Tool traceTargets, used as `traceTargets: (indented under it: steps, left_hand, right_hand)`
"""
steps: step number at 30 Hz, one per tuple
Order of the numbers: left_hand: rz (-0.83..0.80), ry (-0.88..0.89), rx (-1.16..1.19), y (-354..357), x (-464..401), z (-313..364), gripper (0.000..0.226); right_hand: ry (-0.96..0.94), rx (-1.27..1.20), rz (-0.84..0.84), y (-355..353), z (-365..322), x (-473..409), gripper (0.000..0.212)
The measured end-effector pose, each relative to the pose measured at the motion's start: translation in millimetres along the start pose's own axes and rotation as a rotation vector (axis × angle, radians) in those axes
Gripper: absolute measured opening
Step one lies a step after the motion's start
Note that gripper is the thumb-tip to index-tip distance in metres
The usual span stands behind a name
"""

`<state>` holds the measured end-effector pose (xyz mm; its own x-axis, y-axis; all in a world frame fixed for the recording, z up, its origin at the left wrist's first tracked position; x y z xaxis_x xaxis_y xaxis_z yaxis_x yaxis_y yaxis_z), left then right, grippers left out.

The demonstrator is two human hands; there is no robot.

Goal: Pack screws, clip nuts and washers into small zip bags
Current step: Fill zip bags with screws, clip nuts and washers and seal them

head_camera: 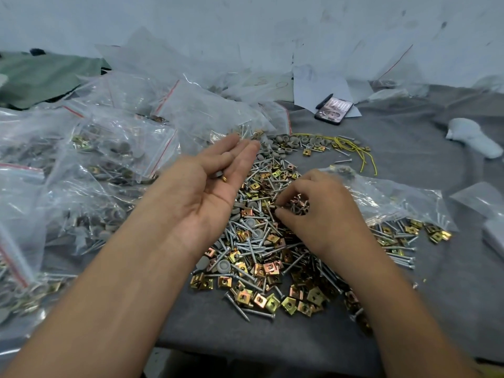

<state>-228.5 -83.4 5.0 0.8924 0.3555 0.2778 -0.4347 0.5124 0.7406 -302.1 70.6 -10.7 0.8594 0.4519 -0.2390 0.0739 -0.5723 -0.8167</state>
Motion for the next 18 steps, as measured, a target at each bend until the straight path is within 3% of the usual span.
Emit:
traceTargets:
  steps: [3,6,11,14,18]
  left_hand:
    - [-0.017,-0.008,0.018,2.9,3.7,-0.9,0.026]
    - [-0.064,-0.005,0.145,6.0,10.6,-3.6,0.041]
    - [-0.119,-0.016,0.274,16.6,16.3,-23.6,0.051]
    - [-0.125,-0.045,0.303,21.6,16.6,-37.4,0.053]
    - [-0.149,-0.056,0.349,26.9,19.1,-50.0,0.056]
  right_hand:
    - [0.052,-0.219,0.057,-10.1,8.6,1.4,0.010]
    - [0.091,-0.517,0.112,-23.0,15.1,6.1,0.007]
    - [-0.042,-0.954,0.245,-54.3,-3.4,22.4,0.010]
    - [-0.133,-1.007,0.193,-53.3,-26.8,29.1,0.013]
    - [-0.169,-0.847,0.118,-38.6,-41.6,31.0,0.013]
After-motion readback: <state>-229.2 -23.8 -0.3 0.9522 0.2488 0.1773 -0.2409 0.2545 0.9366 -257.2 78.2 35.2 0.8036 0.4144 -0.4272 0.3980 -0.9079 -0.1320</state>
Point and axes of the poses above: each hand's wrist, its own x-axis away from the middle knuckle, its own y-axis out of the palm, z = x × y, the point moved 7 cm from there along -x, towards the middle knuckle, and after that the axes turned 4 degrees about -x, right-handed, at the moved point
